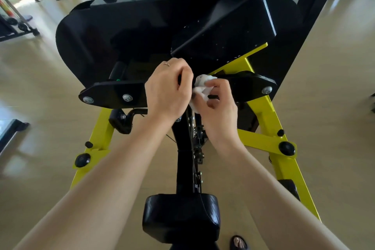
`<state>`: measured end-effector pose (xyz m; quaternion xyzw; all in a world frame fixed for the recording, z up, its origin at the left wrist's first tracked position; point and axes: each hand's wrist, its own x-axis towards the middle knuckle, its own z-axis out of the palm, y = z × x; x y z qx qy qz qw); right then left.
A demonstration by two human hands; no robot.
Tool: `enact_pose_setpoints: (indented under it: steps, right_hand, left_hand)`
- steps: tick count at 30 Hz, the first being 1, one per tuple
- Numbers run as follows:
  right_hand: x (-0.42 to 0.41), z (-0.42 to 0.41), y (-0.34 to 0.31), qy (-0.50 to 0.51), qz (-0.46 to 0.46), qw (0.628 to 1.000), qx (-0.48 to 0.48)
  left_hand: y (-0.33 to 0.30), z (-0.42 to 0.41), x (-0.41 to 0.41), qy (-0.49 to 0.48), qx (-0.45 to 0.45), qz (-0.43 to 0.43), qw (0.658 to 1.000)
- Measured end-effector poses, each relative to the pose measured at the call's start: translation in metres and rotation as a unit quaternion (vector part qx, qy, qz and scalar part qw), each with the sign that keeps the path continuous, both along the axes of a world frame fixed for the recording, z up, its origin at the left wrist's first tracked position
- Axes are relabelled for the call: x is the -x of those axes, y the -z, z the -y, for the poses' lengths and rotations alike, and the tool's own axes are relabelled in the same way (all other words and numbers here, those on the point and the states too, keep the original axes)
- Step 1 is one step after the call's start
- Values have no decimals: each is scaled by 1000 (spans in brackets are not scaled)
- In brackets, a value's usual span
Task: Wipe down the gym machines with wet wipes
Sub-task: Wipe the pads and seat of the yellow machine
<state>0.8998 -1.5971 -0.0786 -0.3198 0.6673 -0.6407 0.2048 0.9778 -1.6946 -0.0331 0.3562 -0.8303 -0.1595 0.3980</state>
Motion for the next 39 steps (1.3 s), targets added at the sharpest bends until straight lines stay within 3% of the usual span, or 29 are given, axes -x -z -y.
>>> enact_pose_setpoints:
  steps: [9,12,17,20,23,25,27,30,33,36,39]
  right_hand:
    - [-14,4,22,-62,-80,995,6]
    - [-13,3,31,-71,-23,997,-18]
    - [-4,-1,49,-82,111,977,-159]
    - [7,-10,41,7,169,981,-97]
    - [2,-21,13,33,69,997,10]
    - [-8,-13,3,4,-17,1000,16]
    - [-21,-2,9,-23,-43,999,-15]
    - [-26,2,34,-33,88,995,-36]
    - [-7,-5,48,13,245,967,-63]
    - [17,-17,41,88,446,887,76]
    - [24,-26,35,113,534,826,138]
  left_hand:
    - [12,5,4,12,34,-132,991]
    - [16,7,7,-7,58,-135,989]
    - [23,11,8,-36,115,-121,985]
    - [24,10,10,-50,126,-114,984]
    - [24,9,9,-53,135,-111,983]
    - [24,9,9,-47,138,-111,983]
    - [23,8,9,-51,140,-112,983]
    - [25,10,10,-58,148,-114,981]
    - [27,11,11,-59,152,-119,979]
    - [28,12,12,-63,158,-125,977]
    - [28,12,12,-62,163,-126,977]
